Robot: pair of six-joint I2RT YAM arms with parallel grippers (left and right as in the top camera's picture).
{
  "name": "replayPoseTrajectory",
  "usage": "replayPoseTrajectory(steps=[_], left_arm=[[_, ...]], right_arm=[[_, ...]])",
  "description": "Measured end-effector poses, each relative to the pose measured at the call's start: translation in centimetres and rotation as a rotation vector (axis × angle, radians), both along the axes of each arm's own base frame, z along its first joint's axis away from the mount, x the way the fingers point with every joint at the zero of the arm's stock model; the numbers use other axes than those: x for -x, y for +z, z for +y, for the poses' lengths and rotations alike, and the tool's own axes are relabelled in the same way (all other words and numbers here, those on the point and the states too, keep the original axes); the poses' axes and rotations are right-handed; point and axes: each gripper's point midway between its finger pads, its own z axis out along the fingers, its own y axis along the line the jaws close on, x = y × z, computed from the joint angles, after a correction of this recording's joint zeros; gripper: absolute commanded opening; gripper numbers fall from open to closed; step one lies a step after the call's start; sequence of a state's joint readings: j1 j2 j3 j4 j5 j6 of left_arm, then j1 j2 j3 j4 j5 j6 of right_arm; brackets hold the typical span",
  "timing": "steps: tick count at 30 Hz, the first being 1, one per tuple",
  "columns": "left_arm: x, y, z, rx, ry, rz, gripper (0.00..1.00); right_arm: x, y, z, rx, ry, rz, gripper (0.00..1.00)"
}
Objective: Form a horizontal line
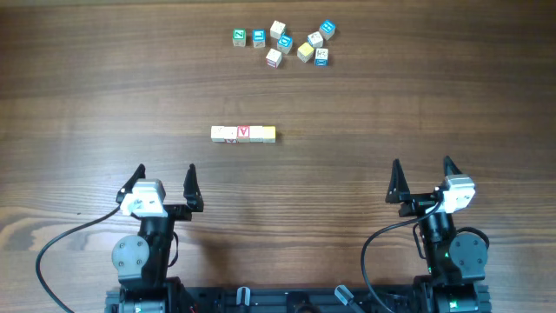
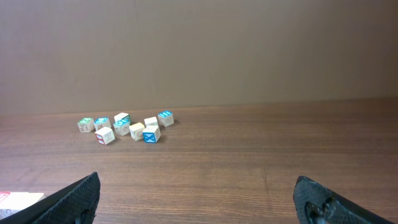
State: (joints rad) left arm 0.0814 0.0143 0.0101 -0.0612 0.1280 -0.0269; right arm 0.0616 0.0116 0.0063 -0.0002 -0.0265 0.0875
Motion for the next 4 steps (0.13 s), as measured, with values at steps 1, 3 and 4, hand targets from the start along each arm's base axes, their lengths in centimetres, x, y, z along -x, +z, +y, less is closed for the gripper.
replayPoseTrajectory(steps=[1,3,4], left_arm=[[0.0,-0.01,0.0,0.0,0.0,0.0,1.0],[0.0,0.0,0.0,0.0,0.0,0.0,1.0],[0.0,0.0,0.0,0.0,0.0,0.0,1.0]], right_arm=[[0.0,-0.01,0.0,0.0,0.0,0.0,1.0],[0.0,-0.01,0.0,0.0,0.0,0.0,1.0],[0.0,-0.01,0.0,0.0,0.0,0.0,1.0]])
